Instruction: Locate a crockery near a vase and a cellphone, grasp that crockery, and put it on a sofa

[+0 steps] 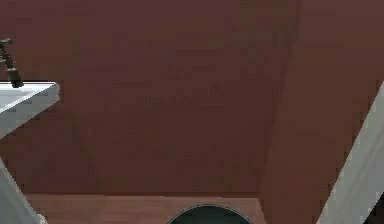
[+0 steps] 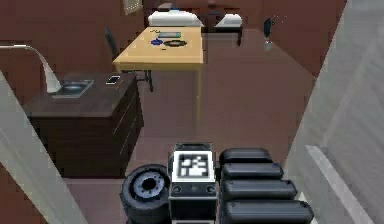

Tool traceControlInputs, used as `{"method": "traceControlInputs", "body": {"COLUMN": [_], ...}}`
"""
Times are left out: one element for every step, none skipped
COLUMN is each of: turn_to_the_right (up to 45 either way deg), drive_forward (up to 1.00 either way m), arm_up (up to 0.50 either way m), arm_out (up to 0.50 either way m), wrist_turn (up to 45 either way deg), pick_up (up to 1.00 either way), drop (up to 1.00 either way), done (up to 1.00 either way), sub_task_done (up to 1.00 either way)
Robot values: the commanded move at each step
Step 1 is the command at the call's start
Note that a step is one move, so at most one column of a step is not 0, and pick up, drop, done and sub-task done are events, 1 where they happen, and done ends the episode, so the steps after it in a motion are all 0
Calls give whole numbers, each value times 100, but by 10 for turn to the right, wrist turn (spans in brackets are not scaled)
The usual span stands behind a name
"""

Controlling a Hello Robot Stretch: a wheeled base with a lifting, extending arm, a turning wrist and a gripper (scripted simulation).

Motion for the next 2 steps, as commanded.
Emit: {"method": "traceControlInputs", "body": {"turn_to_the_right": [-450, -420], "drive_forward": [0, 0], "arm_up": [0, 0], "arm_out": [0, 0], "wrist_turn": [0, 0], "pick_up": [0, 0], "drop": [0, 0], "done": [0, 0], "sub_task_done": [0, 0]}}
